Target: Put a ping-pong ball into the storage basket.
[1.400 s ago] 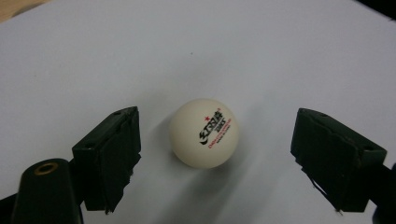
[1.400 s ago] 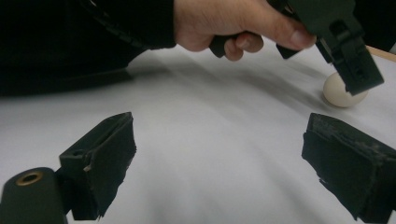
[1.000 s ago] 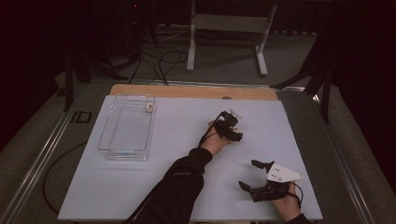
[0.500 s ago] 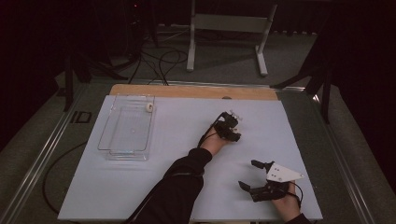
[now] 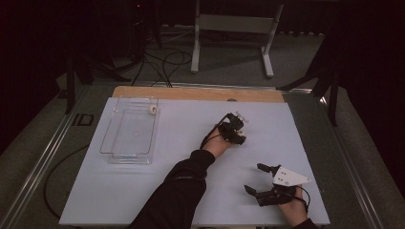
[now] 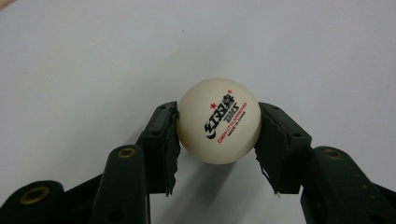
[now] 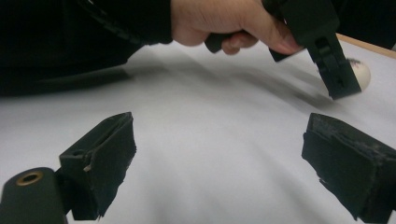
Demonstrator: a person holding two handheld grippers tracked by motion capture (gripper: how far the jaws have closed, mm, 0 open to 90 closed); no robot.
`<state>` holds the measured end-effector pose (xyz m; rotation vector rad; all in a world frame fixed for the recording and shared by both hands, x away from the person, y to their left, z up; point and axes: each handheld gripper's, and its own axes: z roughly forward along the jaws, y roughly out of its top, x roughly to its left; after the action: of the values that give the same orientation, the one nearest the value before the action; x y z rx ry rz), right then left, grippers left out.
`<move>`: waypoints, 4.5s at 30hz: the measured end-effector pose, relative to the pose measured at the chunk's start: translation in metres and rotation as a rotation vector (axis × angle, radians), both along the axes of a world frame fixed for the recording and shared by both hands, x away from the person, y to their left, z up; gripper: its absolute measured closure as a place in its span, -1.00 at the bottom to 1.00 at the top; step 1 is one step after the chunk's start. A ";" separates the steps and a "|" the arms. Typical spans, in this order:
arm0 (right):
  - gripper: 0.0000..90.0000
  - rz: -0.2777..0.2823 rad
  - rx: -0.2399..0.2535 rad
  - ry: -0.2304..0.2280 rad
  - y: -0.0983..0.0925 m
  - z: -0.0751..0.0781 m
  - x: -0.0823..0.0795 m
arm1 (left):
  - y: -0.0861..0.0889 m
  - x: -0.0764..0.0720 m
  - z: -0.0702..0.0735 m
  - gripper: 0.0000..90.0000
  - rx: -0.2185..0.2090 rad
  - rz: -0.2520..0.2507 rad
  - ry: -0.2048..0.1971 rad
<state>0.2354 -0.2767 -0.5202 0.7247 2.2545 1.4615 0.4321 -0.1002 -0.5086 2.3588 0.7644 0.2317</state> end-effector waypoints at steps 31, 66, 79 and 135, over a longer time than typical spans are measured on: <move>-0.79 -0.005 -0.012 -0.007 0.001 0.000 0.000 | 0.043 -0.035 0.033 0.17 0.046 -0.116 0.007; -0.79 -0.018 -0.015 -0.003 0.001 0.000 0.001 | 0.115 -0.080 0.038 0.17 0.162 -0.160 0.018; -0.79 -0.009 -0.016 0.002 0.001 0.000 0.001 | 0.139 -0.104 0.039 0.17 0.195 -0.197 0.024; -0.79 -0.009 -0.019 0.000 0.003 0.000 0.000 | 0.213 -0.139 0.088 0.17 0.171 -0.376 0.011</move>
<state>0.2357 -0.2734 -0.5204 0.7282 2.2592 1.4340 0.2927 0.1129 -0.4207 2.6120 0.3026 0.1259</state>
